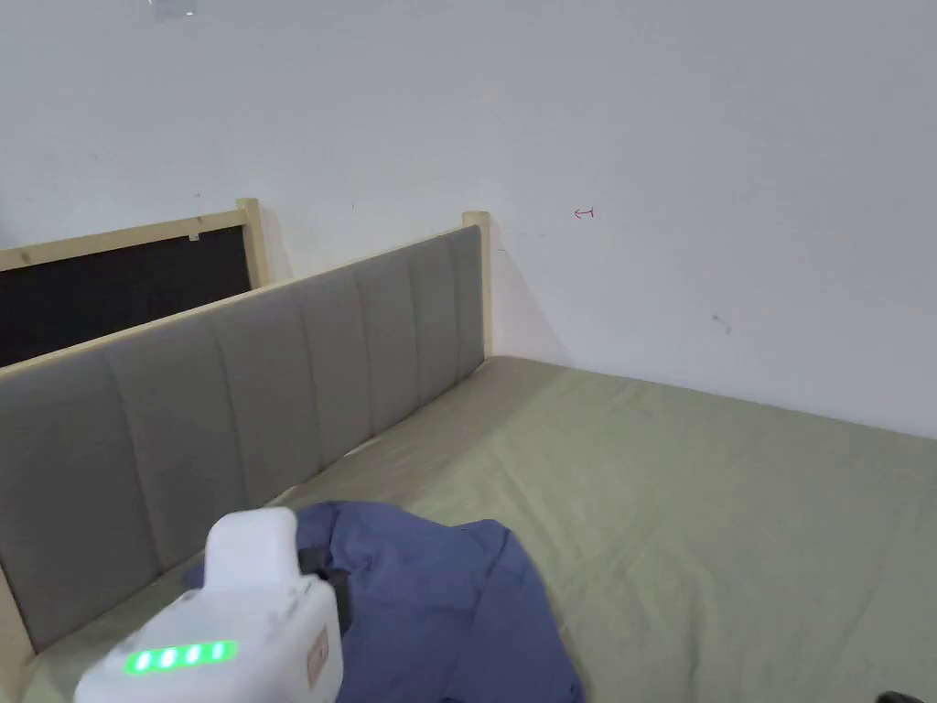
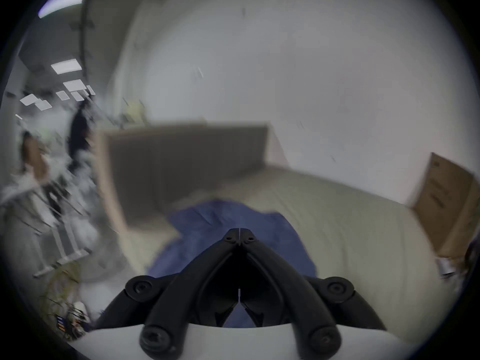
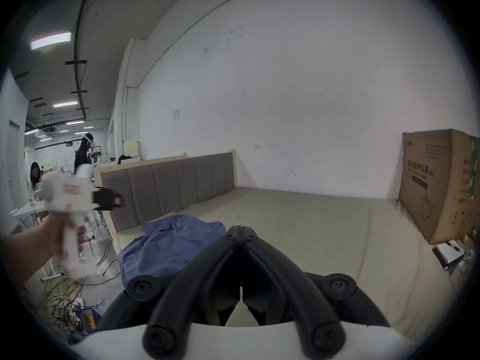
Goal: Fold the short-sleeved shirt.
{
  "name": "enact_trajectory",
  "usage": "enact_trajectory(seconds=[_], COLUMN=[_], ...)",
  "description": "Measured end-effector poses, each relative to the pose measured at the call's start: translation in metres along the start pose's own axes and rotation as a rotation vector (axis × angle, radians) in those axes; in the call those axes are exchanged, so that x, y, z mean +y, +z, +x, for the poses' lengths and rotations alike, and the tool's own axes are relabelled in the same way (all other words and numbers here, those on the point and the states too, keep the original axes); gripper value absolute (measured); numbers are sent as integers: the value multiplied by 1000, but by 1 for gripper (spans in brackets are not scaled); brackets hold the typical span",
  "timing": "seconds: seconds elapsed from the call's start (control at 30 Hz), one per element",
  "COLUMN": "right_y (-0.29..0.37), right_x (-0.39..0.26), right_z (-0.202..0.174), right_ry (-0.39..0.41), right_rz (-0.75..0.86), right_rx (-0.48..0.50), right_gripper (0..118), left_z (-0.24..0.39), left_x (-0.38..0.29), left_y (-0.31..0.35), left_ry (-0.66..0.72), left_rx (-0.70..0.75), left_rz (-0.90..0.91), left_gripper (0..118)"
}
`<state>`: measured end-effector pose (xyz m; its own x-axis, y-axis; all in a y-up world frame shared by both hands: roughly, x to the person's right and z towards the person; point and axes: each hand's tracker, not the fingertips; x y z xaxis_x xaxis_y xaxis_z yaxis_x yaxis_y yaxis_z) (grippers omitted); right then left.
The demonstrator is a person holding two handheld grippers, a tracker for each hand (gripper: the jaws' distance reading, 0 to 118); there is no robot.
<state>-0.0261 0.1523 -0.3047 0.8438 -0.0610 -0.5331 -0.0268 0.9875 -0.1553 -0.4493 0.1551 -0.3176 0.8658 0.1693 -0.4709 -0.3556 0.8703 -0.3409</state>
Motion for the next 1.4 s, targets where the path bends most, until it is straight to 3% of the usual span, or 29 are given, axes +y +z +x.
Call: enact_trajectory(seconds=[0.1,0.13,0.17,0.23,0.27,0.4,0.47,0.57,0.63,0.83,0.9,0.97,1.0,1.03,1.1,1.3,1.4], right_y=[-9,-13,-17,-24,-27,-39,-47,-57,-62,-62,-57,-52,-49,-46,-38,-4,18], right_x=[-8,-13,-18,-27,-31,-45,-53,-63,-67,-71,-70,-67,-67,-65,-59,-30,-14], right_z=[21,28,34,44,48,59,64,66,66,64,64,65,66,67,69,72,74], right_ry=[-81,-109,-121,-116,-117,-139,-150,-157,-164,-178,-178,-184,-185,-187,-196,-191,-177], right_rz=[-92,-124,-150,-188,-200,-254,-293,-334,-349,-367,-374,-381,-383,-383,-374,-298,-236], right_rx=[-30,-28,-42,-79,-88,-106,-105,-98,-93,-79,-81,-83,-89,-94,-103,-121,-131], right_gripper=[0,0,0,0,0,0,0,0,0,0,0,0,0,0,0,0,0], left_z=[-17,-22,-26,-28,-29,-19,-23,-31,-30,-28,-25,-25,-23,-22,-19,-21,-10], left_x=[14,8,2,-10,-15,-30,-39,-71,-64,-68,-67,-58,-53,-49,-43,20,74], left_y=[-123,-159,-187,-227,-240,-289,-310,-346,-333,-319,-312,-301,-293,-286,-271,-208,-160], left_ry=[82,155,183,175,139,-9,-68,-101,-38,-61,-70,-53,-59,-48,-19,46,-36], left_rx=[-176,-192,-165,-59,-4,113,104,219,152,155,149,125,120,100,115,44,15], left_rz=[-500,-590,-664,-706,-687,-644,-817,-994,-906,-853,-829,-798,-771,-740,-701,-529,-426], left_gripper=[1,17,43,113,118,116,116,118,118,114,102,58,58,48,0,0,0])
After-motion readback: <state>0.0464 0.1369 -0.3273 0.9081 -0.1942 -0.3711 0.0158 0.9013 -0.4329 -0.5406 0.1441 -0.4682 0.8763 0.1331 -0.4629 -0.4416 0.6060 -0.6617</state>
